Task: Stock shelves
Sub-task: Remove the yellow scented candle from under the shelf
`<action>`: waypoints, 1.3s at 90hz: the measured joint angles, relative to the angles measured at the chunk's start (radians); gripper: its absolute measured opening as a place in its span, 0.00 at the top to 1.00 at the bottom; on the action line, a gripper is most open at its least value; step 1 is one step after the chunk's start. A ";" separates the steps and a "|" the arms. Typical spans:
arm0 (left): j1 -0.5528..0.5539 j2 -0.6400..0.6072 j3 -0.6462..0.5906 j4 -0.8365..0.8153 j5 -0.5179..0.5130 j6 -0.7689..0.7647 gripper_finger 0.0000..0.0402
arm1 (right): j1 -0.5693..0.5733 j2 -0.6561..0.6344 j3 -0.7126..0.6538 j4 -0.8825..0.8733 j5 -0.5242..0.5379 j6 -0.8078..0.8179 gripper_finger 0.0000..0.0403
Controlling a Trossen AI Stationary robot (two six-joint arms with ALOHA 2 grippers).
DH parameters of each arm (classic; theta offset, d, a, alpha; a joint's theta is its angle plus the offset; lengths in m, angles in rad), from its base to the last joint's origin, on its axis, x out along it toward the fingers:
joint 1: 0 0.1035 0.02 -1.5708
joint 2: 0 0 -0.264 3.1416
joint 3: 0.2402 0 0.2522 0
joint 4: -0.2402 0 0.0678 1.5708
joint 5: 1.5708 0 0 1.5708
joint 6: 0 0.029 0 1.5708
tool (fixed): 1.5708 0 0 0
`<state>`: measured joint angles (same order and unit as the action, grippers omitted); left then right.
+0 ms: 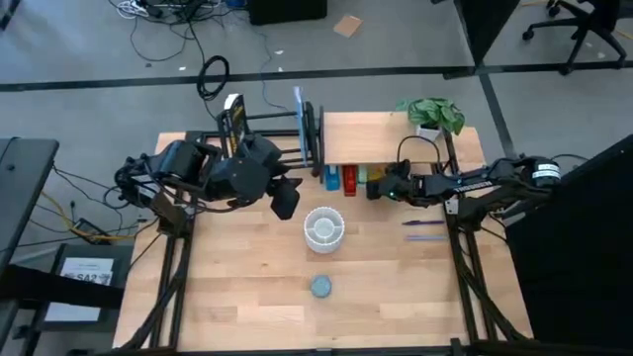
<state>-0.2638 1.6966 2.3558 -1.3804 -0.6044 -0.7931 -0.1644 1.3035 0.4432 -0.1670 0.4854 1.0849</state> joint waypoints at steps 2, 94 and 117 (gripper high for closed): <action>0.000 0.000 0.000 0.000 0.000 0.000 0.56 | 0.008 -0.010 -0.004 -0.030 -0.022 0.011 0.99; 0.002 0.000 0.000 0.027 -0.007 0.001 0.56 | 0.051 -0.086 0.035 -0.147 -0.056 -0.386 0.03; 0.002 0.000 0.000 0.027 -0.007 0.000 0.56 | 0.013 0.092 0.040 -0.079 -0.168 -0.286 0.19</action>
<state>-0.2619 1.6967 2.3559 -1.3531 -0.6117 -0.7933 -0.1512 1.3958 0.4831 -0.2464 0.3173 0.7994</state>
